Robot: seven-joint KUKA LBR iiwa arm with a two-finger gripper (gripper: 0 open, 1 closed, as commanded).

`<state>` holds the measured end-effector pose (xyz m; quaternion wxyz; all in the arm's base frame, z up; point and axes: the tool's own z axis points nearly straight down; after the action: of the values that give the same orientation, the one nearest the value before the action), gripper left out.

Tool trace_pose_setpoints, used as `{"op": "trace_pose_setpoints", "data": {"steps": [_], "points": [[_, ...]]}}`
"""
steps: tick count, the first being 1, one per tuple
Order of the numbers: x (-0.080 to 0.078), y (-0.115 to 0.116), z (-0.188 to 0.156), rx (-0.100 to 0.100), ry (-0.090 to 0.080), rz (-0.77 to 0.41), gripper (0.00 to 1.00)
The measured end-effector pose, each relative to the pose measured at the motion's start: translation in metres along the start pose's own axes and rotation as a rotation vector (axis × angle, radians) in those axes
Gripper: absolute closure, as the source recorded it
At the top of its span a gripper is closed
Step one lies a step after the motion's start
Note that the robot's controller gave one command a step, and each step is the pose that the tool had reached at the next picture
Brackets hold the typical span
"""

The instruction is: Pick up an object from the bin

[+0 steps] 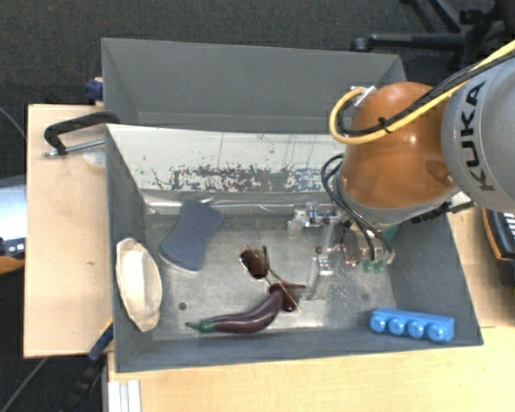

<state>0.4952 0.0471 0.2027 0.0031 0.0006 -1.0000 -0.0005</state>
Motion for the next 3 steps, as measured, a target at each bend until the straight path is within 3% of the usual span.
{"op": "trace_pose_setpoints", "data": {"steps": [1, 2, 3], "points": [[-0.001, 0.000, -0.004, 0.000, -0.007, 0.001, 0.00], [-0.010, 0.001, 0.048, -0.002, -0.012, 0.037, 0.00], [-0.064, 0.030, 0.105, -0.003, -0.015, 0.059, 0.00]]}}
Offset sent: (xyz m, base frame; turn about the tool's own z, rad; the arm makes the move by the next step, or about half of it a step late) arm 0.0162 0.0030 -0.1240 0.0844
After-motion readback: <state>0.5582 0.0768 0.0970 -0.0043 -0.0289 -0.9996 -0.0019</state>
